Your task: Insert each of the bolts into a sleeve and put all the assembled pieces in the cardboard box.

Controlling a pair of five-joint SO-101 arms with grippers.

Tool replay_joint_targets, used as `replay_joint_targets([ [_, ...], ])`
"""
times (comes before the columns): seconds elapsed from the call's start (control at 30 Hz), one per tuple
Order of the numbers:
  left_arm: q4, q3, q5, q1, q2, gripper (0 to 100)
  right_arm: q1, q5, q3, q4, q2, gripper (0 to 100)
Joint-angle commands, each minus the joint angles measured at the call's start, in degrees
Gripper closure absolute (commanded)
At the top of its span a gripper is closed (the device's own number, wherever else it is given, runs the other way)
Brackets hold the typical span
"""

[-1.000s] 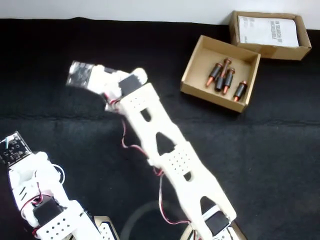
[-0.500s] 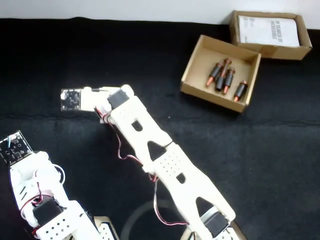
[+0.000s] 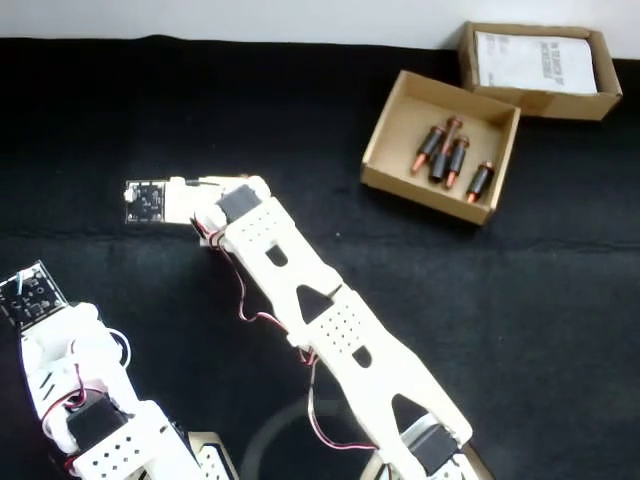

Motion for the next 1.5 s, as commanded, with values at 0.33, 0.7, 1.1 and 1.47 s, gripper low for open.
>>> replay_joint_targets([
  [0.33,0.1,1.0,-0.4,0.7,-0.8,98,4.9,0.8,-4.1,-0.8,0.4,85.7],
  [0.7,0.1,1.0,-0.4,0.6,-0.8,97,8.0,2.3,-5.9,3.1,0.5,85.6],
  [1.1,0.1,1.0,-0.4,0.6,-0.8,97,8.4,0.3,-5.8,6.1,0.7,85.9],
  [1.47,0.1,1.0,-0.4,-0.2,-0.8,97,9.2,0.2,-2.7,7.3,0.7,85.9],
])
